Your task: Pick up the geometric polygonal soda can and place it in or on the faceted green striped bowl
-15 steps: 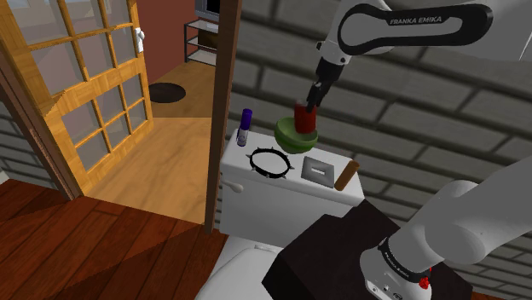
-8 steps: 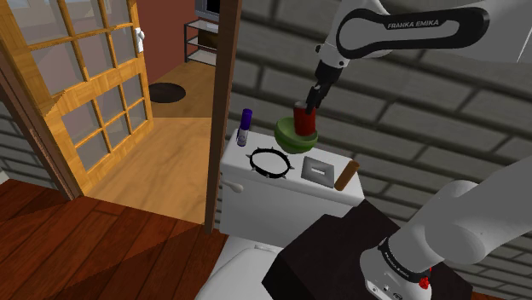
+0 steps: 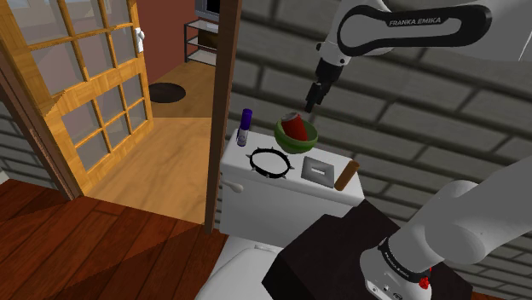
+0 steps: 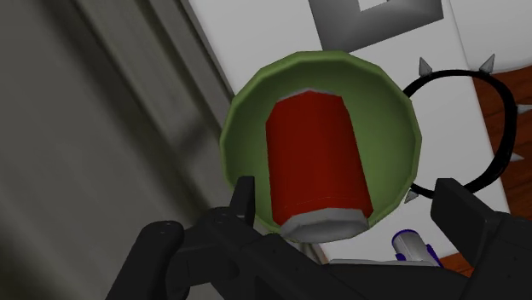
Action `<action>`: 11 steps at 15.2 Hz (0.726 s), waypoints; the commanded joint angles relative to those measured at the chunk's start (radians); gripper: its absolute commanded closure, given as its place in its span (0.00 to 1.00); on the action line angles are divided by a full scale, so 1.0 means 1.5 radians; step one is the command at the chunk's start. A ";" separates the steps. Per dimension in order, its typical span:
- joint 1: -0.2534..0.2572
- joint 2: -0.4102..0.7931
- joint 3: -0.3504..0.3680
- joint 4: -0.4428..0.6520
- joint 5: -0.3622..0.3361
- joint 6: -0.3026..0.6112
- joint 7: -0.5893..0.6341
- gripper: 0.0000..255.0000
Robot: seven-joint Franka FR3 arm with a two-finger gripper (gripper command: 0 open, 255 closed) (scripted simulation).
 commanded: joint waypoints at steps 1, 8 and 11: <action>0.000 -0.006 0.000 0.029 0.000 -0.035 0.000 0.00; 0.000 -0.009 0.001 0.066 0.000 -0.075 0.000 0.00; 0.000 -0.009 0.001 0.066 0.000 -0.075 0.000 0.00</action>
